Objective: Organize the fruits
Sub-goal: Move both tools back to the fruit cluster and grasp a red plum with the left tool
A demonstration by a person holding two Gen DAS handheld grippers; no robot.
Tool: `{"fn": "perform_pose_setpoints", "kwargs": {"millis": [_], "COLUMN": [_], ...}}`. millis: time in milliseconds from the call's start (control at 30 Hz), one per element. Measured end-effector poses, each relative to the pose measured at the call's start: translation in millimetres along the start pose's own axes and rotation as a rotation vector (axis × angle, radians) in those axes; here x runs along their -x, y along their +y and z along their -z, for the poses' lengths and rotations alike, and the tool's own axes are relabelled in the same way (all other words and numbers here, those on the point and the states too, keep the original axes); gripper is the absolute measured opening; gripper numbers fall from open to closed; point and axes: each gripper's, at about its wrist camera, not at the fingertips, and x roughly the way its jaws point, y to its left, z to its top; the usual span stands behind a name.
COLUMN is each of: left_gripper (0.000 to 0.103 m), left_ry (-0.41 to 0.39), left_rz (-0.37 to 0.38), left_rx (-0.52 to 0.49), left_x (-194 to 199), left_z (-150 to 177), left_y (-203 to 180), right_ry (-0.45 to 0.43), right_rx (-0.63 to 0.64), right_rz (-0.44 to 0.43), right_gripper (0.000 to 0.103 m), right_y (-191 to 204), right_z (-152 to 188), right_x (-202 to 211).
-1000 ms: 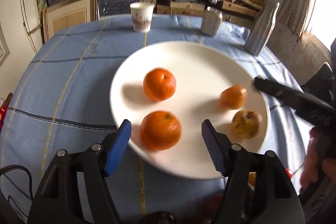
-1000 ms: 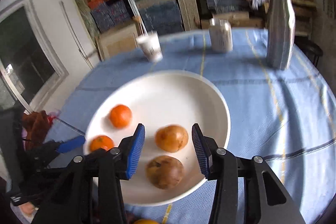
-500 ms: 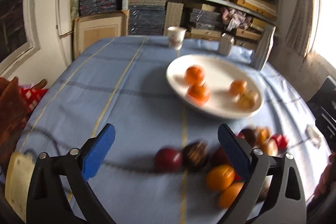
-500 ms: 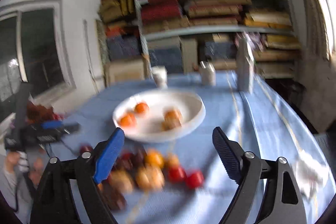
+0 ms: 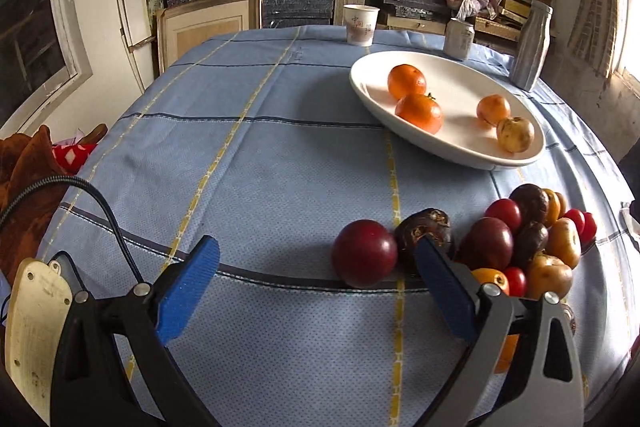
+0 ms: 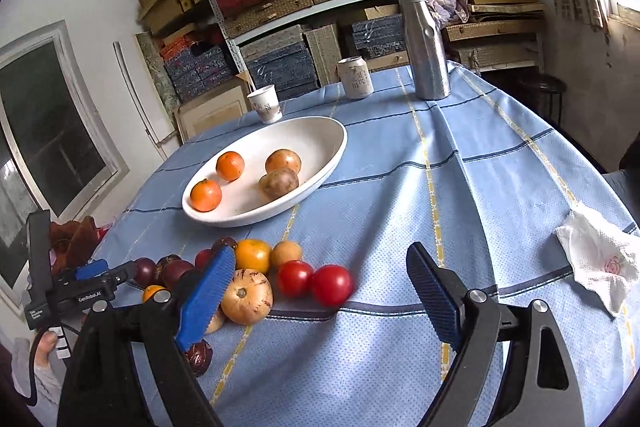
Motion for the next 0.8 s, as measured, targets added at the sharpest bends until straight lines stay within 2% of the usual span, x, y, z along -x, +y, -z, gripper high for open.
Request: {"fn": "perform_pose_setpoints", "kwargs": {"millis": [133, 167, 200, 300, 433, 500, 567, 667, 733, 800], "left_gripper": [0.096, 0.091, 0.082, 0.073, 0.071, 0.059, 0.056, 0.04, 0.037, 0.037], "left_ry": [0.029, 0.035, 0.044, 0.053, 0.053, 0.06, 0.078, 0.11, 0.121, 0.115], "left_rz": [0.01, 0.013, 0.025, 0.078, 0.085, 0.117, 0.125, 0.158, 0.179, 0.165], "left_rx": [-0.001, 0.002, 0.008, 0.021, -0.003, -0.028, -0.053, -0.045, -0.028, -0.009], "left_x": [-7, -8, -10, -12, -12, -13, -17, -24, -26, -25], "left_z": [0, 0, 0, 0, 0, 0, 1, 1, 1, 0], "left_y": [-1, 0, 1, 4, -2, -7, -13, -12, -9, -6], "right_ry": [0.009, 0.01, 0.011, 0.02, 0.035, 0.038, 0.041, 0.044, 0.047, 0.051], "right_rx": [0.004, 0.003, 0.001, -0.009, -0.017, -0.02, -0.021, -0.025, -0.027, -0.026], "right_rz": [0.005, 0.006, 0.007, 0.013, 0.016, 0.016, 0.016, 0.016, 0.015, 0.016], "right_gripper": [0.09, 0.09, 0.09, 0.09, 0.09, 0.09, 0.09, 0.09, 0.09, 0.09], "right_y": [1, 1, 1, -2, -3, -4, -5, -6, -7, -7], "right_z": [0, 0, 0, 1, 1, 0, 0, 0, 0, -1], "right_x": [-1, -1, -1, -2, -4, -5, -6, -6, -7, -8]}}
